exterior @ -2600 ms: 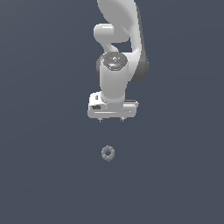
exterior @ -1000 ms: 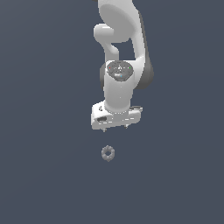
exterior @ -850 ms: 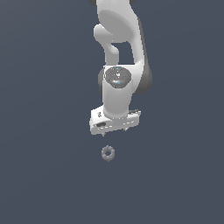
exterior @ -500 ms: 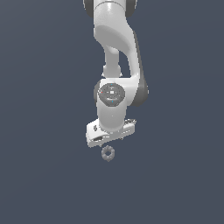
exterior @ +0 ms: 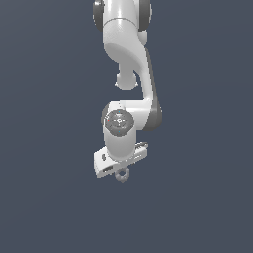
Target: Pick up the object and move it to a goal position.
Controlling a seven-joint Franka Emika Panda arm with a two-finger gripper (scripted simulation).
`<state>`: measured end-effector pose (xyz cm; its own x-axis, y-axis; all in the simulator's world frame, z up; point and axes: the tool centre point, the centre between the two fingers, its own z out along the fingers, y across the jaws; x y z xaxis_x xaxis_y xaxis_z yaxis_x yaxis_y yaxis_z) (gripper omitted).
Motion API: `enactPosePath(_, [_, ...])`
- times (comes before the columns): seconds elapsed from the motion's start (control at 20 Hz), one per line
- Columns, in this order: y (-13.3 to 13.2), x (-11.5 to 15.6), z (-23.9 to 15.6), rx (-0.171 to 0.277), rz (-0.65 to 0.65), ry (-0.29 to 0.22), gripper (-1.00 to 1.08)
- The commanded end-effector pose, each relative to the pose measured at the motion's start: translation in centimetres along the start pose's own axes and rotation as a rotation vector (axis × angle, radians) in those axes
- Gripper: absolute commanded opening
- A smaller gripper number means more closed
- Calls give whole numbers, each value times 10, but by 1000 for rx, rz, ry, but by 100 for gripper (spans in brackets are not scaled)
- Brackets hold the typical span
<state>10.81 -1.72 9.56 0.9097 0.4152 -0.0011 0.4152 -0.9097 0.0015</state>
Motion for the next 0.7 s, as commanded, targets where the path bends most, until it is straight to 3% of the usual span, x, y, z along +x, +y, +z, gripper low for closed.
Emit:
enactPosePath(0.0, [2,2,3,1,-11,1,100])
enactPosePath(0.35, [3,2,8,1,-11,0,100])
enactPosePath(0.65, [3,1,36,1,-13,1,100])
